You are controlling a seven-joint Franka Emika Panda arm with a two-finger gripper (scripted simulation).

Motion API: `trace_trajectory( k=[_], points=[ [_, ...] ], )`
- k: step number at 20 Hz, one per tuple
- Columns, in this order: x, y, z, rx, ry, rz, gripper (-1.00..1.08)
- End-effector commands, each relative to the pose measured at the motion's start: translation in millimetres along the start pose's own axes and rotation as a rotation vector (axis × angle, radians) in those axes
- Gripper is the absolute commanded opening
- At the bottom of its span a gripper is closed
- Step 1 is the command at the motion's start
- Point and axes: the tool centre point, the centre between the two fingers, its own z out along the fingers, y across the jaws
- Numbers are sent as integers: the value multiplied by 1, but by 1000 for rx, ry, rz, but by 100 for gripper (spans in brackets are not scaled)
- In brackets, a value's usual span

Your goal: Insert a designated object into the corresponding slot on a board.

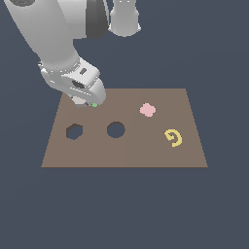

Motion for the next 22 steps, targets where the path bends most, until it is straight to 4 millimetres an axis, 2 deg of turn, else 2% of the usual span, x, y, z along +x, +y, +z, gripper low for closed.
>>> trace_trajectory(
  k=[1,11,22],
  points=[
    [-17,0,0,0,0,-87,-100],
    [-73,13,-1,0,1,-382,-100],
    [-105,31,-1,0,1,-570,-100]
  ],
)
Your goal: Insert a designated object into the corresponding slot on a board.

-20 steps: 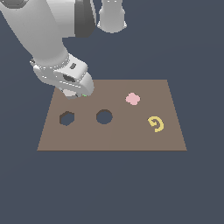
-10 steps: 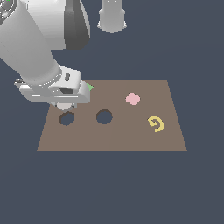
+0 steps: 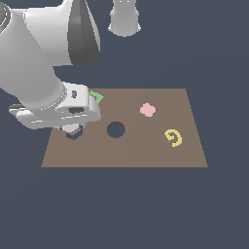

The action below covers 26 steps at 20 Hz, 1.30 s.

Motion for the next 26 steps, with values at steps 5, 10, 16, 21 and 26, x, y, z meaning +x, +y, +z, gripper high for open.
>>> trace_trajectory(
  k=[5,10,16,21,26],
  points=[
    [-11,1,0,0,0,-54,-100],
    [-11,1,0,0,0,-56,-100],
    [-12,1,10,1,-1,-60,-100],
    [-12,1,10,1,-1,-60,100],
    [-12,1,10,1,-1,-60,100]
  ],
)
